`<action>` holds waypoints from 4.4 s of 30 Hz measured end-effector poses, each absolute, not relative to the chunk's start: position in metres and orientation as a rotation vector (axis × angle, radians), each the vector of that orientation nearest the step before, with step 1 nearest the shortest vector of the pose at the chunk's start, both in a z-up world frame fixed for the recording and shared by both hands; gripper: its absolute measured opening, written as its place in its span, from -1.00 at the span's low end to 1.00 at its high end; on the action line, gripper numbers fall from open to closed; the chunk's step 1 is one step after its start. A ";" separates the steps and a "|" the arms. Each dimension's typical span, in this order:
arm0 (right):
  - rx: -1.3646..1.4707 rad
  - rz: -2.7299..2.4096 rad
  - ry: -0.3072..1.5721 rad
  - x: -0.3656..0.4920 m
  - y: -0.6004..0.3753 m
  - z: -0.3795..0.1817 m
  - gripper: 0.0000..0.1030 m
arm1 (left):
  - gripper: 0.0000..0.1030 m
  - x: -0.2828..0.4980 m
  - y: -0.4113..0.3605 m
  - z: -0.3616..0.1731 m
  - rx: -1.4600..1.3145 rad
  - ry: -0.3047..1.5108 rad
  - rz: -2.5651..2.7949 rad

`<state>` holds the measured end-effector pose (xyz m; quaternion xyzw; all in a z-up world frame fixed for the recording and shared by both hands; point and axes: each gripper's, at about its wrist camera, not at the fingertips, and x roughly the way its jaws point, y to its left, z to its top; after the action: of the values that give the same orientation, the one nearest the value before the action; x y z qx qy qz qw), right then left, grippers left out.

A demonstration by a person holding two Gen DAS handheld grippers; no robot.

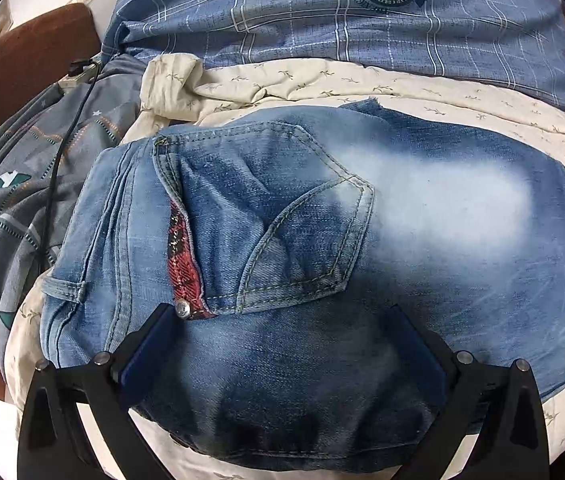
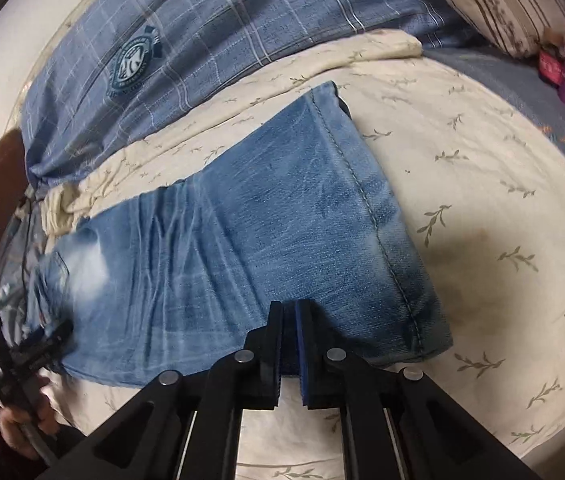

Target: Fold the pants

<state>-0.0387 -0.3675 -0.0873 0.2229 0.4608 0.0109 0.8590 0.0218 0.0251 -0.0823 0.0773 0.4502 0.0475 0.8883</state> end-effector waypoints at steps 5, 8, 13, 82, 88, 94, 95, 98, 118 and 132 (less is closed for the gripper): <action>0.525 0.017 0.887 -0.043 -0.374 -0.064 -0.82 | 1.00 0.014 0.034 -0.065 0.144 0.877 0.064; 0.556 0.023 0.769 -0.047 -0.377 -0.048 -0.82 | 1.00 0.002 0.039 -0.047 0.150 0.761 0.091; 0.536 -0.054 0.722 -0.024 -0.373 -0.040 -0.82 | 1.00 -0.003 0.054 -0.032 0.106 0.669 0.166; 0.438 0.225 0.959 0.055 -0.228 -0.074 -0.80 | 1.00 0.014 -0.012 -0.083 0.210 0.899 0.075; 0.350 0.264 0.945 0.032 -0.225 -0.061 -0.80 | 1.00 0.010 -0.011 -0.075 0.216 0.857 0.092; 0.345 0.234 1.028 0.015 -0.237 -0.072 -0.80 | 1.00 0.010 -0.016 -0.076 0.240 0.858 0.060; 0.372 0.237 1.041 0.013 -0.241 -0.074 -0.80 | 1.00 0.011 -0.018 -0.077 0.245 0.865 0.050; 0.425 0.243 1.052 0.005 -0.256 -0.075 -0.80 | 1.00 0.013 -0.025 -0.084 0.277 0.891 0.040; 0.786 0.020 0.932 -0.040 -0.425 -0.086 -0.81 | 1.00 0.015 -0.020 -0.084 0.269 0.905 0.017; 0.851 -0.058 0.679 -0.071 -0.449 -0.054 -0.77 | 1.00 0.000 -0.023 -0.060 0.265 0.770 0.009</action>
<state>-0.0707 -0.4485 -0.0536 0.4048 0.3231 -0.0277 0.8550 0.0004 -0.0226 -0.0599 0.1289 0.3746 0.0046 0.9182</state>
